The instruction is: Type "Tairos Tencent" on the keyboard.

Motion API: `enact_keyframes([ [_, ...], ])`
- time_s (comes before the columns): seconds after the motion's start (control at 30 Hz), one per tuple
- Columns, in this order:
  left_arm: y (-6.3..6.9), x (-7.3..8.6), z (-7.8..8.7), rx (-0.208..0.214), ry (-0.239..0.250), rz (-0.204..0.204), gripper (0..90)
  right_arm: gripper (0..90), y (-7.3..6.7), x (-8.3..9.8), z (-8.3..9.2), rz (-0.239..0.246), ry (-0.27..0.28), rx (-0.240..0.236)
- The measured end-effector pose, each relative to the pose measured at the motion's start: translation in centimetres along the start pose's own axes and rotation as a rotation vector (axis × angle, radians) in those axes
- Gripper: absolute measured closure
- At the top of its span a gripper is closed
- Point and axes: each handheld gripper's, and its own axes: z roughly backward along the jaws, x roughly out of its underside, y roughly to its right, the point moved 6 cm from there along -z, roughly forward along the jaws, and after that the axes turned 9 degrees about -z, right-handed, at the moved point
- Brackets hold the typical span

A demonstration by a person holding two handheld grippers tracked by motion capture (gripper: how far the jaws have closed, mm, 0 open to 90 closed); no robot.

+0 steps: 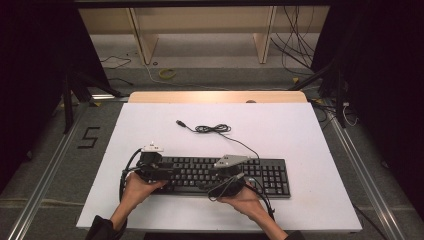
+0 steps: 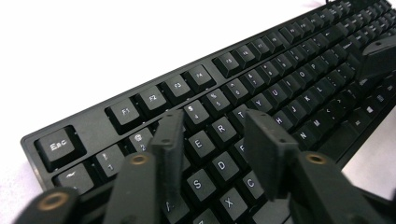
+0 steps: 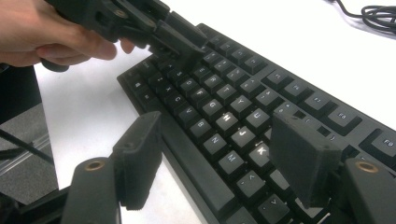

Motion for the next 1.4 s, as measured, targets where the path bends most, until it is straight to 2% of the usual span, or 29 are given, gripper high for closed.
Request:
enact_keyframes([
  [0.27,0.0,0.1,1.0,0.013,0.041,0.020,43.9,38.7,0.3,-0.3,-0.2,-0.014,0.004,0.002],
  [0.4,0.2,0.1,1.4,0.019,0.072,0.017,40.7,42.3,0.5,-0.4,-0.3,-0.024,0.002,0.006],
  [0.57,0.5,0.2,1.5,0.024,0.085,0.013,38.7,45.9,0.7,-0.5,-0.5,-0.029,-0.004,0.012],
  [0.67,0.6,0.2,1.7,0.029,0.088,0.001,36.2,51.5,0.8,-0.6,-0.7,-0.033,-0.009,0.017],
  [0.83,0.7,0.2,2.0,0.030,0.111,0.005,33.8,58.4,1.0,-0.6,-0.9,-0.035,-0.013,0.024],
  [1.17,1.0,0.4,2.4,0.029,0.133,0.003,33.5,77.9,0.7,-0.8,-1.7,-0.010,-0.032,0.023],
  [1.4,1.1,0.7,2.7,0.030,0.141,0.006,33.3,84.6,0.6,-0.7,-2.2,0.000,-0.049,0.029],
])
